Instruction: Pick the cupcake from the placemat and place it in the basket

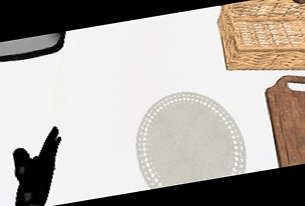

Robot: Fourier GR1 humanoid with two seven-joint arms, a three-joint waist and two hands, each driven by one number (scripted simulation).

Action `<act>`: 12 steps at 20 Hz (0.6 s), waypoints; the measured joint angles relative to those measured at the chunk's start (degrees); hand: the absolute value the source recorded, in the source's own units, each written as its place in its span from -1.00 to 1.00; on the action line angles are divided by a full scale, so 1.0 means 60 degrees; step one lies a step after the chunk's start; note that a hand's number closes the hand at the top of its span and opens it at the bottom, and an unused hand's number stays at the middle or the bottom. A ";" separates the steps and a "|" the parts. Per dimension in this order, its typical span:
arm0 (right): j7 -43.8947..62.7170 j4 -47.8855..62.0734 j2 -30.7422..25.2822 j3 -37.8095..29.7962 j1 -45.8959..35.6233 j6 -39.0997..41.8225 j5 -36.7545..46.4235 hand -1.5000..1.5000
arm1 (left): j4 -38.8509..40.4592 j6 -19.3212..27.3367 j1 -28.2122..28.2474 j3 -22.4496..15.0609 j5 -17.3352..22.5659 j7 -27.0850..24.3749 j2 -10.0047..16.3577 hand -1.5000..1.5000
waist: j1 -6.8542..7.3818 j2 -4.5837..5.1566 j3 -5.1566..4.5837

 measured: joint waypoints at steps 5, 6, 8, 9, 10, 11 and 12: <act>-0.0412 0.0455 -0.0490 0.0381 0.0230 0.0256 0.0412 -1.00 | -0.0055 -0.0134 0.0155 0.0111 0.0031 -0.0153 0.0047 0.00 | -0.0025 -0.0022 0.0001; -0.0655 0.0606 -0.0569 0.0371 0.0282 0.0203 0.0420 -1.00 | 0.0052 -0.0174 0.0077 0.0147 0.0067 -0.0165 0.0037 0.00 | -0.0026 -0.0019 0.0001; -0.0982 0.0818 -0.0696 0.0357 0.0275 0.0147 0.0397 -1.00 | -0.0064 -0.0182 0.0041 0.0162 0.0078 0.0073 0.0041 0.00 | -0.0025 -0.0021 0.0001; -0.1090 0.0828 -0.0717 0.0357 0.0307 0.0114 0.0371 -1.00 | -0.0098 -0.0128 0.0016 0.0138 0.0032 0.0195 0.0002 0.00 | -0.0036 -0.0024 -0.0002; -0.1235 0.0848 -0.0776 0.0332 0.0359 0.0086 0.0335 -1.00 | -0.0084 -0.0148 0.0039 0.0143 0.0015 0.0151 -0.0004 0.00 | -0.0043 -0.0029 -0.0001; -0.1229 0.0886 -0.0875 0.0313 0.0270 0.0149 0.0303 -1.00 | -0.0007 -0.0108 -0.0005 0.0124 -0.0047 0.0108 -0.0059 0.00 | -0.0050 -0.0031 0.0002; -0.1278 0.0898 -0.0991 0.0231 0.0193 0.0174 0.0218 -1.00 | 0.0064 -0.0124 -0.0003 0.0143 -0.0073 -0.0019 -0.0063 0.00 | -0.0053 -0.0035 0.0004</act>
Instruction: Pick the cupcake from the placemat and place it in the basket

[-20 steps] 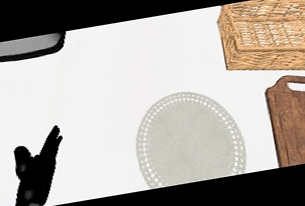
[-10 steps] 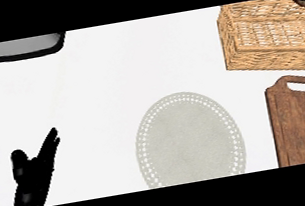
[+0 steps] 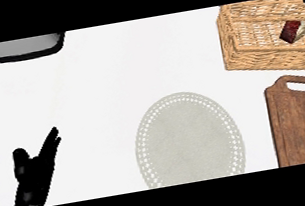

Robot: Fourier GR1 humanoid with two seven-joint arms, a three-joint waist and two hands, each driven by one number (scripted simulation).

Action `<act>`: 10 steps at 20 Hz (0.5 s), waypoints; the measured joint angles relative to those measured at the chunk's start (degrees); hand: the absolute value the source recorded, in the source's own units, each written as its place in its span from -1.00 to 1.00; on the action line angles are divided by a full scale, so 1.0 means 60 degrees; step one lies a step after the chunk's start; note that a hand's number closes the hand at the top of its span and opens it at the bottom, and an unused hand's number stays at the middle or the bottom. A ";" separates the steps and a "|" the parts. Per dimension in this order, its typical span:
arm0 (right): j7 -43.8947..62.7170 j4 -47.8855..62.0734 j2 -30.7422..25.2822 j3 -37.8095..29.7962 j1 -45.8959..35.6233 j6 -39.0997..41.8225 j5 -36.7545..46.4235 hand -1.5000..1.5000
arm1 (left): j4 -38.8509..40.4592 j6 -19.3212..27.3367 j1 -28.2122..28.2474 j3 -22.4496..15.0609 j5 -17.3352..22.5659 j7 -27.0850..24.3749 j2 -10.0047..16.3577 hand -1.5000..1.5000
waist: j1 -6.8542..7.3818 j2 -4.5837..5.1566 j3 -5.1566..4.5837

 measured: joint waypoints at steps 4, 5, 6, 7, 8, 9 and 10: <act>-0.0344 0.0087 -0.0355 -0.0529 0.0020 -0.0073 -0.0517 -1.00 | -0.0034 -0.0059 0.0096 0.0028 -0.0028 -0.0178 -0.0032 0.00 | -0.0013 -0.0017 0.0004; -0.0321 0.0030 -0.0371 -0.0615 0.0016 -0.0099 -0.0626 -1.00 | -0.0055 -0.0132 0.0157 0.0100 0.0046 -0.0217 0.0006 0.00 | -0.0019 -0.0022 0.0003; -0.0211 -0.0006 -0.0425 -0.0734 -0.0030 -0.0131 -0.0736 -1.00 | -0.0054 -0.0147 0.0162 0.0112 0.0055 -0.0201 0.0002 0.00 | -0.0029 -0.0024 0.0001; -0.0245 -0.0049 -0.0454 -0.0917 0.0098 -0.0172 -0.0915 -1.00 | -0.0021 -0.0119 0.0127 0.0122 0.0046 -0.0179 -0.0029 0.00 | -0.0056 -0.0029 -0.0005; -0.0236 -0.0086 -0.0544 -0.1030 0.0177 -0.0205 -0.1011 -1.00 | -0.0080 -0.0150 0.0133 0.0147 0.0077 -0.0081 -0.0003 0.00 | -0.0062 -0.0028 -0.0005; -0.0152 -0.0194 -0.0643 -0.1116 0.0243 -0.0203 -0.1095 -1.00 | -0.0046 -0.0163 0.0119 0.0180 0.0086 -0.0085 0.0000 0.00 | -0.0078 -0.0032 -0.0006; -0.0096 -0.0304 -0.0744 -0.1235 0.0387 -0.0177 -0.1204 -1.00 | -0.0131 -0.0144 0.0222 0.0185 0.0072 -0.0145 -0.0026 0.00 | -0.0092 -0.0042 -0.0008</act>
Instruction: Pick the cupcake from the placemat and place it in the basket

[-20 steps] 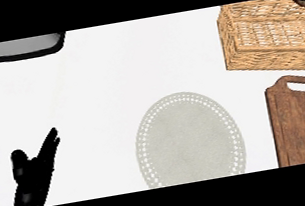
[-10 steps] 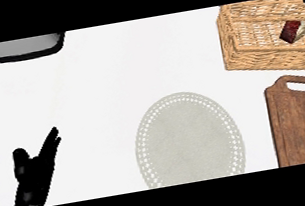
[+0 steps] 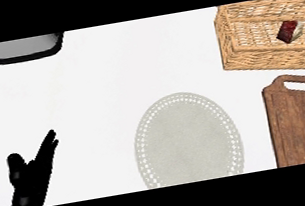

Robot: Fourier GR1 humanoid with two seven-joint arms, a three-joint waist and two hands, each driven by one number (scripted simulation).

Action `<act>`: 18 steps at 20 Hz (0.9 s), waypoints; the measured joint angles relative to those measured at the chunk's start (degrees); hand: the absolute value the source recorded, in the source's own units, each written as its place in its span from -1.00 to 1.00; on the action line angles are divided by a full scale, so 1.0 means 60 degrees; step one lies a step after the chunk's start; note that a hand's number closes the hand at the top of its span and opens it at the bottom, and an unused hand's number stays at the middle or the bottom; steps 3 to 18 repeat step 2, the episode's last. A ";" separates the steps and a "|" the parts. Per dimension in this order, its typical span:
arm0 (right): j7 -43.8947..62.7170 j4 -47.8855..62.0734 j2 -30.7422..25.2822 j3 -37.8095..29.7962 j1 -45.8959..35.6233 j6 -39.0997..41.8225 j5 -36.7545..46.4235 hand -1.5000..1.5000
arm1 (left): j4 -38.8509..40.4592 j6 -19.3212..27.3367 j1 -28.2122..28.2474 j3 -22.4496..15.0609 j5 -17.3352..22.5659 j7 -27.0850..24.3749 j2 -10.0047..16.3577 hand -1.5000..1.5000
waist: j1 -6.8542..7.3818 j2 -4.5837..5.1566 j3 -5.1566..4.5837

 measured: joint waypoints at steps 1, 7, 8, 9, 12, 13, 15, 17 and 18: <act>0.0127 -0.0184 -0.0126 -0.0086 0.0136 0.0126 -0.0106 -1.00 | 0.0071 0.0007 -0.0056 0.0018 0.0001 0.0074 -0.0007 0.00 | -0.0048 -0.0009 -0.0002; 0.0164 -0.0354 -0.0260 -0.0200 0.0345 0.0244 -0.0227 -1.00 | 0.0177 -0.0002 -0.0108 0.0059 0.0015 0.0043 -0.0015 0.00 | -0.0088 -0.0020 -0.0001; 0.0164 -0.0354 -0.0260 -0.0200 0.0345 0.0244 -0.0227 -1.00 | 0.0177 -0.0002 -0.0108 0.0059 0.0015 0.0043 -0.0015 0.00 | -0.0088 -0.0020 -0.0001; 0.0164 -0.0354 -0.0260 -0.0200 0.0345 0.0244 -0.0227 -1.00 | 0.0177 -0.0002 -0.0108 0.0059 0.0015 0.0043 -0.0015 0.00 | -0.0088 -0.0020 -0.0001; 0.0164 -0.0354 -0.0260 -0.0200 0.0345 0.0244 -0.0227 -1.00 | 0.0177 -0.0002 -0.0108 0.0059 0.0015 0.0043 -0.0015 0.00 | -0.0088 -0.0020 -0.0001; 0.0164 -0.0354 -0.0260 -0.0200 0.0345 0.0244 -0.0227 -1.00 | 0.0177 -0.0002 -0.0108 0.0059 0.0015 0.0043 -0.0015 0.00 | -0.0088 -0.0020 -0.0001; 0.0164 -0.0354 -0.0260 -0.0200 0.0345 0.0244 -0.0227 -1.00 | 0.0177 -0.0002 -0.0108 0.0059 0.0015 0.0043 -0.0015 0.00 | -0.0088 -0.0020 -0.0001; 0.0164 -0.0354 -0.0260 -0.0200 0.0345 0.0244 -0.0227 -1.00 | 0.0177 -0.0002 -0.0108 0.0059 0.0015 0.0043 -0.0015 0.00 | -0.0088 -0.0020 -0.0001; 0.0164 -0.0354 -0.0260 -0.0200 0.0345 0.0244 -0.0227 -1.00 | 0.0177 -0.0002 -0.0108 0.0059 0.0015 0.0043 -0.0015 0.00 | -0.0088 -0.0020 -0.0001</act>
